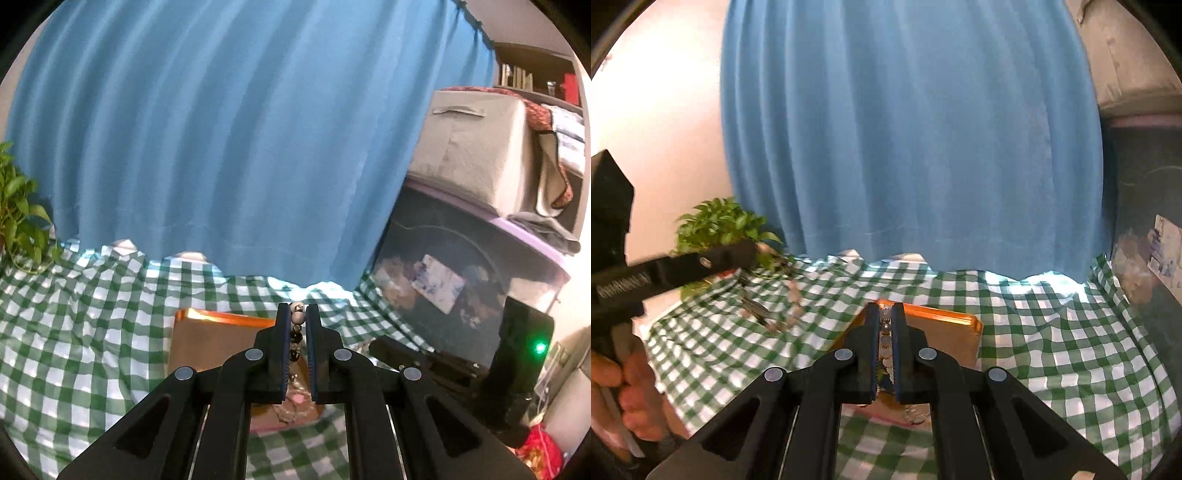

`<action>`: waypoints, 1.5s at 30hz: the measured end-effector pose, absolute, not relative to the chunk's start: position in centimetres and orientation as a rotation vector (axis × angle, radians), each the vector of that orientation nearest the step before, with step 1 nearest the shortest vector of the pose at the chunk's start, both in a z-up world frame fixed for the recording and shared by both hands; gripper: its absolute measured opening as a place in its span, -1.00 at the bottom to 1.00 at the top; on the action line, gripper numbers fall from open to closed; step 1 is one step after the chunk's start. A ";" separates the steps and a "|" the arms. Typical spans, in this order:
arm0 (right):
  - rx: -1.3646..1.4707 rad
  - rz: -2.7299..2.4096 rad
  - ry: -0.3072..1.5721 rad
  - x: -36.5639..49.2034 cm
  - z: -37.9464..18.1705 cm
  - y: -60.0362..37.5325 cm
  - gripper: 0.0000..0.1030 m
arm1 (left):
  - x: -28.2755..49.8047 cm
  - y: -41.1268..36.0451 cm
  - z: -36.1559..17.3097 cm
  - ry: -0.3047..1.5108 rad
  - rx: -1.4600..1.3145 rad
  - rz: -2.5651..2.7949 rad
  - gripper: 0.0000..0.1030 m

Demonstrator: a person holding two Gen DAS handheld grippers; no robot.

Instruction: Organize jewelry

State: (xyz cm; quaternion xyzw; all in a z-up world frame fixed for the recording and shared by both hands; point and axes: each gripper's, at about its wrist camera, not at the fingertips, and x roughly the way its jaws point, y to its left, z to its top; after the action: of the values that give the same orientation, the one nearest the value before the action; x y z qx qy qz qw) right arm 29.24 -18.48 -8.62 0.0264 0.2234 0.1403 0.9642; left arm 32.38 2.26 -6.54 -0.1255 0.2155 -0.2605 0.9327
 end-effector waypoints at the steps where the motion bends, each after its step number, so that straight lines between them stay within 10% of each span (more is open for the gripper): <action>1: 0.061 0.281 0.468 29.9 -9.4 -18.7 -0.91 | 33.6 2.2 -7.9 0.467 -0.262 -0.528 -0.84; 16: 0.044 0.240 0.761 37.4 -21.2 -17.6 -0.89 | 43.2 1.1 -23.8 0.875 -0.244 -0.343 -0.83; 19: 0.029 0.199 0.806 37.9 -22.2 -17.6 -0.48 | 42.9 1.2 -23.5 0.903 -0.214 -0.289 -0.41; 21: 0.026 0.201 0.785 37.0 -21.7 -17.6 0.31 | 42.3 1.9 -22.5 0.893 -0.244 -0.293 0.29; 22: 0.027 0.198 0.775 36.7 -21.2 -17.6 0.32 | 41.8 2.3 -21.7 0.871 -0.257 -0.295 0.52; 33: 0.088 0.170 0.631 26.2 -9.9 -15.8 0.88 | 25.9 1.7 -4.7 0.562 -0.118 -0.322 0.89; 45: 0.095 0.218 0.569 10.2 -2.5 -14.0 0.91 | 9.4 -0.1 0.4 0.579 -0.008 -0.195 0.99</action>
State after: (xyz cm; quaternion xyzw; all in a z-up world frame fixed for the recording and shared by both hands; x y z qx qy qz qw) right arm 10.19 -14.01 -2.51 0.0466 0.2802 0.1075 0.9528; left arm 9.43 -0.06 0.36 -0.0039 0.2848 -0.0959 0.9538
